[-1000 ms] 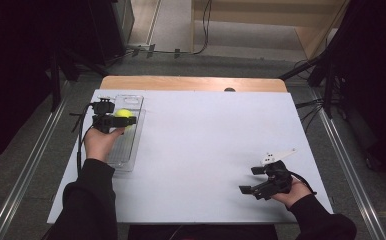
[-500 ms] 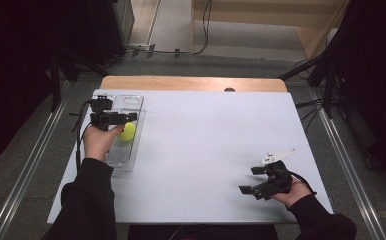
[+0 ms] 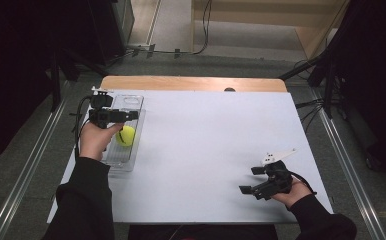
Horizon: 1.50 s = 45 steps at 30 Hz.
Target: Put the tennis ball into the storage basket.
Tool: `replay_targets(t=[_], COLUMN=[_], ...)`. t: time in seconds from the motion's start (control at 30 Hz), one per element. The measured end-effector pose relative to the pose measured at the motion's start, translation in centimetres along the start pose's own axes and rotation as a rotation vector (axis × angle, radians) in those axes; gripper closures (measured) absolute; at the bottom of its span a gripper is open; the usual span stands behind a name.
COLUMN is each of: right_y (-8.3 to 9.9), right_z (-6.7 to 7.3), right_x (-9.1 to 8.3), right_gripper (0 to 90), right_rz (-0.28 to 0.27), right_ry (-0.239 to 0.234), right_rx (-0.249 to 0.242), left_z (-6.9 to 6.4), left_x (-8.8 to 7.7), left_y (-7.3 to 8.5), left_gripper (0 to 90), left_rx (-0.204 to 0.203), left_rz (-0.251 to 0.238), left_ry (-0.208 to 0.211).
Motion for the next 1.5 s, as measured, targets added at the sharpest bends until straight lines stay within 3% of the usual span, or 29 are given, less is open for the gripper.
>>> replay_targets(t=[0.6, 1.27, 1.5], right_y=[-0.1, -0.1, -0.1], right_z=[0.0, 0.0, 0.0], right_x=[0.1, 0.0, 0.0], right_gripper=[6.2, 6.2, 6.2], right_rz=[0.003, 0.001, 0.0], right_ry=[-0.003, -0.005, -0.004], right_rx=[-0.003, -0.005, -0.005], left_z=[-2.7, -5.6, -6.5], left_x=[-1.0, 0.1, 0.5], left_y=[-0.6, -0.4, -0.3], left_gripper=[19.3, 19.4, 19.4], left_rx=[0.063, 0.133, 0.134], left_rz=[0.012, 0.048, 0.049], left_ry=[0.107, 0.193, 0.236])
Point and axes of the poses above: each handheld gripper's, and its own axes: x roughly forward along the jaws, y roughly out of its underside, z roughly to its left, the point moved 3 cm from there along x, roughly forward along the jaws, and after that the axes turned 4 degrees about x, right-handed, at the moved point
